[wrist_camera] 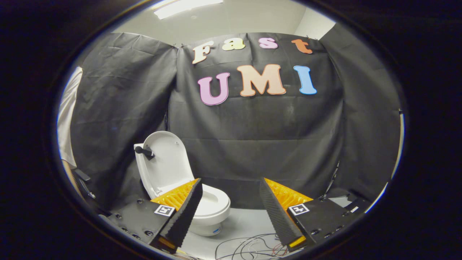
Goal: Open the toilet lid.
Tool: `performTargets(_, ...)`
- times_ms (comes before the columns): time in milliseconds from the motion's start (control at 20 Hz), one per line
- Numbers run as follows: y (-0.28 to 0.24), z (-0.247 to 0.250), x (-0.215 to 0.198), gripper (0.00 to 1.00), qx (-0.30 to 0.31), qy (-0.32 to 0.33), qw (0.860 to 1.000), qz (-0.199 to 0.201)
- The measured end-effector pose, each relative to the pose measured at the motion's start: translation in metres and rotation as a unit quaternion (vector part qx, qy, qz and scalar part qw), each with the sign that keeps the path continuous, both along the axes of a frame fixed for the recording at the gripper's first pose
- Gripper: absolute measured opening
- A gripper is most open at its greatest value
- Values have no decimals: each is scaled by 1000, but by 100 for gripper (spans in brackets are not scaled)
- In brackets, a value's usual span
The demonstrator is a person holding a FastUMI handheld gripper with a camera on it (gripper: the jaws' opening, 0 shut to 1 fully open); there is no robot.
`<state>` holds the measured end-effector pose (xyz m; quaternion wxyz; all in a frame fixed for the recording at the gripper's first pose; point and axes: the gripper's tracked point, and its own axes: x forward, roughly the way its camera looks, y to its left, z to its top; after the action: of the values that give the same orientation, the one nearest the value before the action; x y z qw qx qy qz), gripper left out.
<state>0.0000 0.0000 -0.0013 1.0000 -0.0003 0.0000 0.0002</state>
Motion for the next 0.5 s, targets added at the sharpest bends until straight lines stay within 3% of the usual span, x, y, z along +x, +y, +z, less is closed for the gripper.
performTargets(500, 0, 1, -1, 98, 0, 0, 1000, 0)
